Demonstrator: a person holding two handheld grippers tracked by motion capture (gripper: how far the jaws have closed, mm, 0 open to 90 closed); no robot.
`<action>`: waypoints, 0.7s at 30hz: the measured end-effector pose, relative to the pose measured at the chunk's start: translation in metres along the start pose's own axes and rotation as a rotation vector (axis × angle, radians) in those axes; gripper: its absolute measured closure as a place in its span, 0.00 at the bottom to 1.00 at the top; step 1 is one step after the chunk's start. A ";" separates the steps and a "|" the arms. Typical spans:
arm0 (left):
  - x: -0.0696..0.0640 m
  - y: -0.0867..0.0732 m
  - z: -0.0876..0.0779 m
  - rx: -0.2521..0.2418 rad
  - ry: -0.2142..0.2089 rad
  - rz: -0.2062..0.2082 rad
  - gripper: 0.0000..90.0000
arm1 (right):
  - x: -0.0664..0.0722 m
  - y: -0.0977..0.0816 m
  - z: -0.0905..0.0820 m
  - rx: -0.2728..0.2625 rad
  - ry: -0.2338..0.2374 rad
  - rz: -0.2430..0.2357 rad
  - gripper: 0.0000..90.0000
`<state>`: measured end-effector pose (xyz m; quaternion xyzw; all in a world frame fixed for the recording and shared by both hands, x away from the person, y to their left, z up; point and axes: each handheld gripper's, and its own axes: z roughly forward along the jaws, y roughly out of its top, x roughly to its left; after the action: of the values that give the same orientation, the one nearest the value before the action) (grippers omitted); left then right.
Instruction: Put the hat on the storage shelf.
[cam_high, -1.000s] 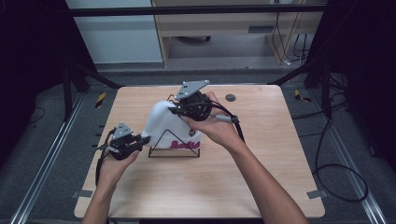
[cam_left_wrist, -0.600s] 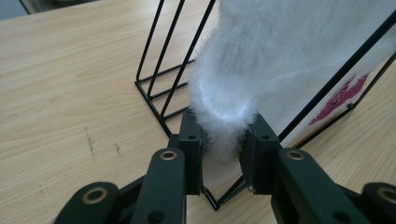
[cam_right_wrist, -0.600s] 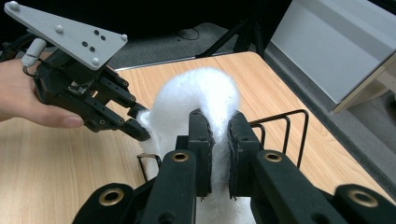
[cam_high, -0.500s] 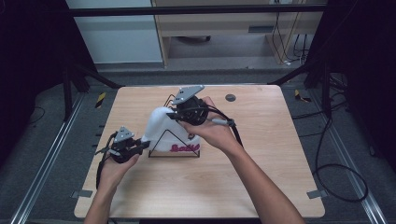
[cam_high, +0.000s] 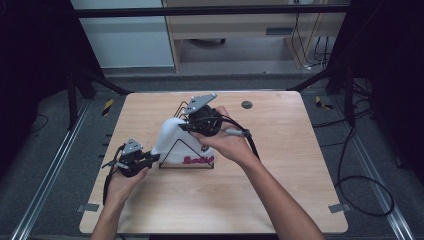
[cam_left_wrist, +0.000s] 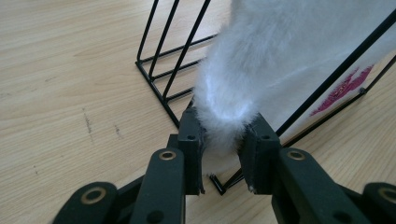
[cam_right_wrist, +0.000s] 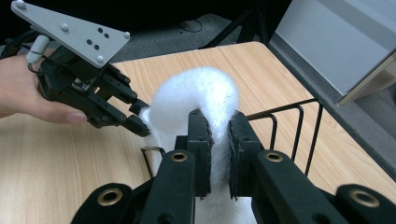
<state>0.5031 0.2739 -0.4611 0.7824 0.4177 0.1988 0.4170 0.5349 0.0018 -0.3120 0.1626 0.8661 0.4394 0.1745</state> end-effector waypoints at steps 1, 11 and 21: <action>0.001 -0.001 0.000 0.004 0.001 -0.006 0.79 | 0.000 0.000 0.000 0.001 0.000 0.002 0.91; 0.003 -0.007 -0.002 0.011 0.017 -0.024 0.62 | 0.002 -0.001 0.001 0.009 0.001 0.021 0.76; 0.019 -0.024 -0.022 0.010 0.098 -0.087 0.23 | -0.002 -0.013 -0.040 -0.061 -0.080 0.089 0.46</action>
<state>0.4872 0.3074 -0.4686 0.7548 0.4722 0.2167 0.4004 0.5168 -0.0348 -0.3003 0.2129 0.8365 0.4660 0.1945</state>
